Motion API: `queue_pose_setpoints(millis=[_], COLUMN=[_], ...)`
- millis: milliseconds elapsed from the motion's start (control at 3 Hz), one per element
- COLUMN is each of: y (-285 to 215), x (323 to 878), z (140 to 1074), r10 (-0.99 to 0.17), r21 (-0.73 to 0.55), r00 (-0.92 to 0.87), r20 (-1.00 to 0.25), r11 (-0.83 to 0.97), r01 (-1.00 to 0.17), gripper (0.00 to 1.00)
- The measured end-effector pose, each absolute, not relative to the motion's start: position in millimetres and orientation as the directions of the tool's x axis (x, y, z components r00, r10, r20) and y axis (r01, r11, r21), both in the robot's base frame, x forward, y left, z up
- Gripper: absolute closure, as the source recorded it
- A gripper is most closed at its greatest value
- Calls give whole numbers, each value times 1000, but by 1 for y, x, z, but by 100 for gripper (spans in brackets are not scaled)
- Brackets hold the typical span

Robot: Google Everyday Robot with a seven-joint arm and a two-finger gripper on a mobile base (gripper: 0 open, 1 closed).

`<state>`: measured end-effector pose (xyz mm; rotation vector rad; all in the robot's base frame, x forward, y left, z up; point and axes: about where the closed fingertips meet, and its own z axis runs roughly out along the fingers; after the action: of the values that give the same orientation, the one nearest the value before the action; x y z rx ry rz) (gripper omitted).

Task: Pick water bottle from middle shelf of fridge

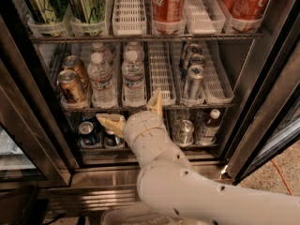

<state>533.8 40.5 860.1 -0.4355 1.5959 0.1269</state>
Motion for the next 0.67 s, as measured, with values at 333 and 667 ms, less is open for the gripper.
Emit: queue_pose_setpoints(millis=[333,667], y=[43,39], x=[548,559], z=[859,860], r10=[-195,-215], r21=[-199,-233], r00=[44,97], r20=[-980,-972], r11=[932,940], r01=[-303,-247], gripper=[0,4])
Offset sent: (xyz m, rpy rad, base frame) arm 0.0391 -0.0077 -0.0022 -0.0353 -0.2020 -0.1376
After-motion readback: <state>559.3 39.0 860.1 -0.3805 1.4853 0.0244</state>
